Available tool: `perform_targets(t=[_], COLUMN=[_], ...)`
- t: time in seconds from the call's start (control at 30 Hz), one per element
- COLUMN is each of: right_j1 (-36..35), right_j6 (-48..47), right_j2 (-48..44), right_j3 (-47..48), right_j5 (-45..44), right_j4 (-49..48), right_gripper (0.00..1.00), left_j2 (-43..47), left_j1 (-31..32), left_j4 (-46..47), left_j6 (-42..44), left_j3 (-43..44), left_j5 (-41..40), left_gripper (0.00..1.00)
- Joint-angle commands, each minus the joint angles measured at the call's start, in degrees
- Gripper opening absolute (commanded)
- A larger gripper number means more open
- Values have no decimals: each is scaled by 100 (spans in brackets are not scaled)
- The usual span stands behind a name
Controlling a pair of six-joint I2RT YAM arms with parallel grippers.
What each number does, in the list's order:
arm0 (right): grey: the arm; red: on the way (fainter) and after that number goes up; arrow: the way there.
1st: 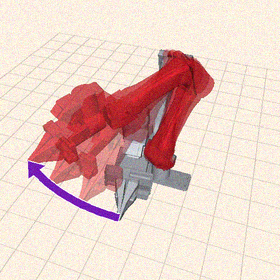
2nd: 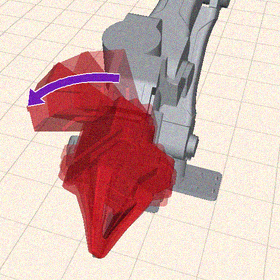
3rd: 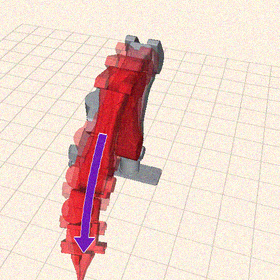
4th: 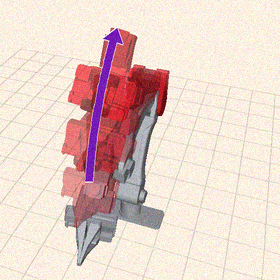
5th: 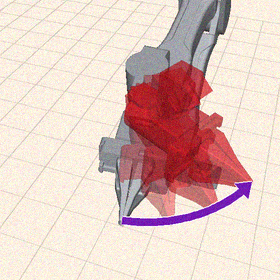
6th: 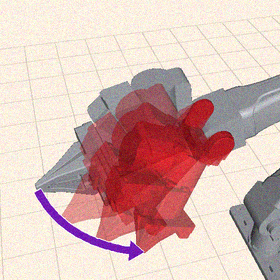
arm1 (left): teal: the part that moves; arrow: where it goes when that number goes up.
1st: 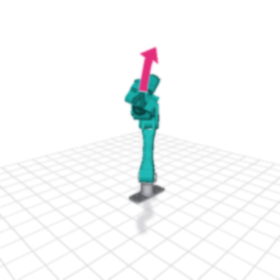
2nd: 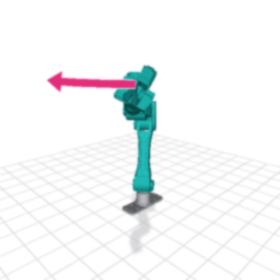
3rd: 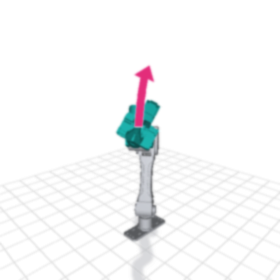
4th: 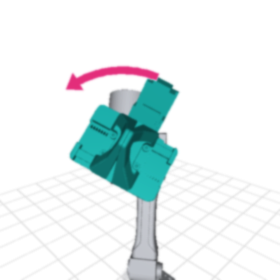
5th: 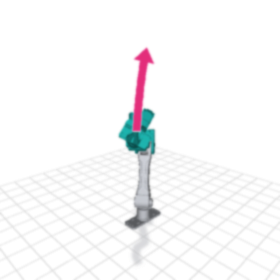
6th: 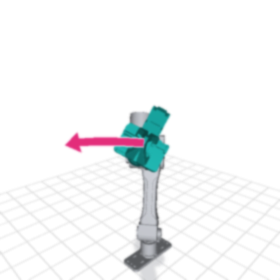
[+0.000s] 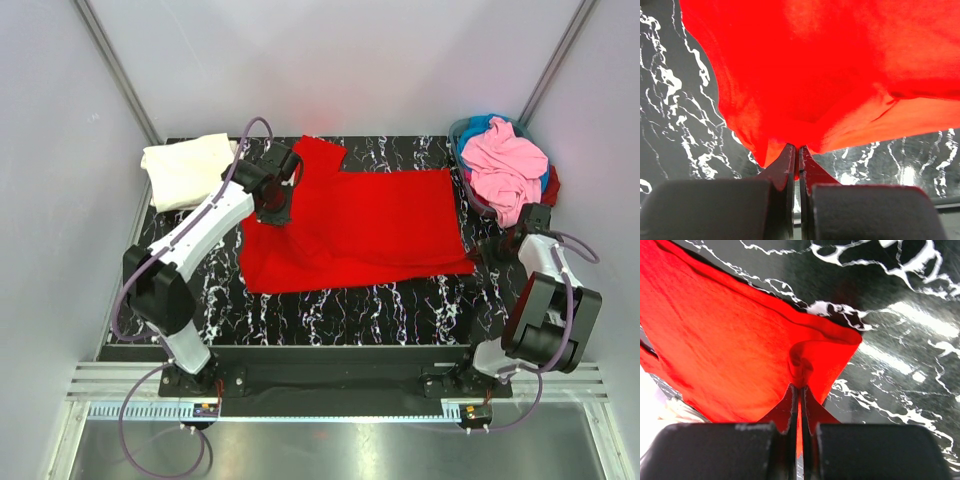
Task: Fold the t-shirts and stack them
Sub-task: Fold the tshirt
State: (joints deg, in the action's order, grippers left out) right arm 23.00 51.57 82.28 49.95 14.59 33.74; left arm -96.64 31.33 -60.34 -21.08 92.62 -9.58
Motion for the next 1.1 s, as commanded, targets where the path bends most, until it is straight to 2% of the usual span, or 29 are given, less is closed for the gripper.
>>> perform_targets(t=[0.0, 0.43, 0.83, 0.97, 1.03, 1.07], right_j1=[11, -252, -481, -481, -481, -481], right_j6=[-138, -323, -341, -341, -349, -402], right_j2=[174, 1070, 1580, 1844, 2054, 2133], right_j3=[357, 796, 1323, 1491, 1665, 1754], right_j5=[132, 413, 158, 132, 97, 79], right_j4=[-192, -315, -236, -210, -149, -96], right_gripper=[0, 4, 6, 14, 30, 41], left_j2=[-214, -1120, -2078, -2446, -2815, -2956], left_j1=[-118, -487, -812, -979, -1093, -1129], left_j4=[-101, -698, -1015, -892, -875, -892], left_j6=[385, 851, 1238, 1273, 1273, 1264], left_j3=[546, 1926, 2849, 2989, 3339, 3498], left_j5=[80, -219, -219, -71, 0, 0], left_gripper=[0, 0, 0, 8, 22, 31])
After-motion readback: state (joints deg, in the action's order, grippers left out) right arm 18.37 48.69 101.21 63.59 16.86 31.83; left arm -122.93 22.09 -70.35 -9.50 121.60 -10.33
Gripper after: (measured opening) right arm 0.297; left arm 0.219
